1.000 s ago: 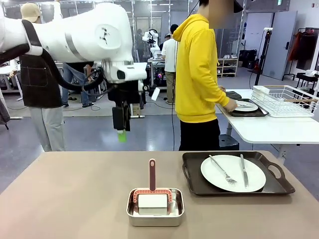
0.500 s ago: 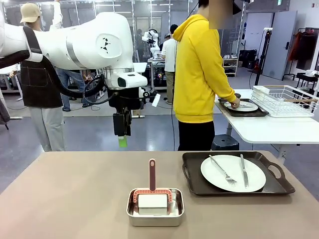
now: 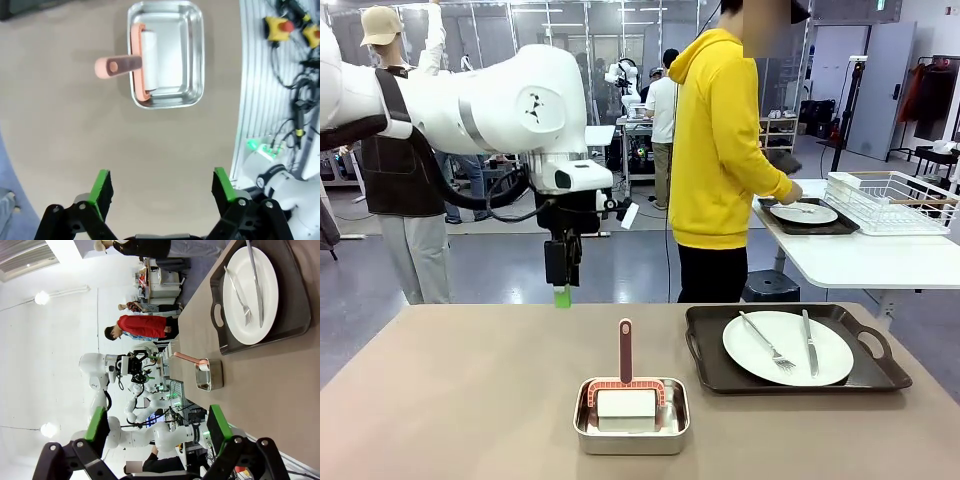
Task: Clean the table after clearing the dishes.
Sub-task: When the left (or right) Handle tray is removed, use the left hand (or right hand) to clean the left (or right) side of the table with the Lint Roller.
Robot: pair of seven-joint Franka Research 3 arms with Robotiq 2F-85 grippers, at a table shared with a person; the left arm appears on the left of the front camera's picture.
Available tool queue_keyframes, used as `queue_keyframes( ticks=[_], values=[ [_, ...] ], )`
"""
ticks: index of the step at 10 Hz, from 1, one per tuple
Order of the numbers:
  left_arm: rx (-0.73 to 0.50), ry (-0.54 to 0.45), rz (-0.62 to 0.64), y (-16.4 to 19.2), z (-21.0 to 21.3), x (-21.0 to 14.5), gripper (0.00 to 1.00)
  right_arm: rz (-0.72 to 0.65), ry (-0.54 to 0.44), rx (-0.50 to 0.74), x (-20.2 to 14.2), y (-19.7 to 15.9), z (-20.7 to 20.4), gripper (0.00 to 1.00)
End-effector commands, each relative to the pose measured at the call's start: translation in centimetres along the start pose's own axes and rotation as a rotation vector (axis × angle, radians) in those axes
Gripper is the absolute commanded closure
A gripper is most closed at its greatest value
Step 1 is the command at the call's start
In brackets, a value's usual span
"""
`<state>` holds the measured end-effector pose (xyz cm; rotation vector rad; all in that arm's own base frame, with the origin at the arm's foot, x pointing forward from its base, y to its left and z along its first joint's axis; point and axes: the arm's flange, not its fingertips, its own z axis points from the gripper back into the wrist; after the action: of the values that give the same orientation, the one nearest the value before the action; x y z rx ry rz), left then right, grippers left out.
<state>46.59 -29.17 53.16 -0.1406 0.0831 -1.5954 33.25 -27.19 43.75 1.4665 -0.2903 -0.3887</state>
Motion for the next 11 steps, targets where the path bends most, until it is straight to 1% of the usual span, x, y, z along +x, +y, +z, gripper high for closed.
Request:
queue_keyframes(
  ticks=[1, 4, 7, 8, 9, 11],
  values=[
    [-0.010, -0.022, -0.011, 0.5, -1.3, 0.2, 0.00, 0.005, 0.005, 0.010, -0.3, 0.2, 0.1, 0.00],
    [-0.056, -0.079, 0.013, 1.8, -3.6, 1.8, 0.00, 0.005, 0.005, 0.010, -0.3, 0.2, 0.1, 0.00],
    [-0.046, -0.072, 0.010, 3.0, -6.0, 4.1, 0.00, 0.005, 0.005, 0.010, -0.3, 0.2, 0.1, 0.00],
    [-0.056, -0.092, -0.001, 3.2, -6.7, 4.6, 0.00, 0.005, 0.005, 0.010, -0.3, 0.2, 0.1, 0.00],
    [-0.059, -0.065, 0.020, 3.5, -7.3, 5.1, 0.00, 0.005, 0.005, 0.010, -0.3, 0.2, 0.1, 0.00],
    [-0.098, -0.090, 0.024, 4.3, -8.3, 5.5, 0.00, 0.005, 0.005, 0.010, -0.3, 0.2, 0.1, 0.00]
  ],
)
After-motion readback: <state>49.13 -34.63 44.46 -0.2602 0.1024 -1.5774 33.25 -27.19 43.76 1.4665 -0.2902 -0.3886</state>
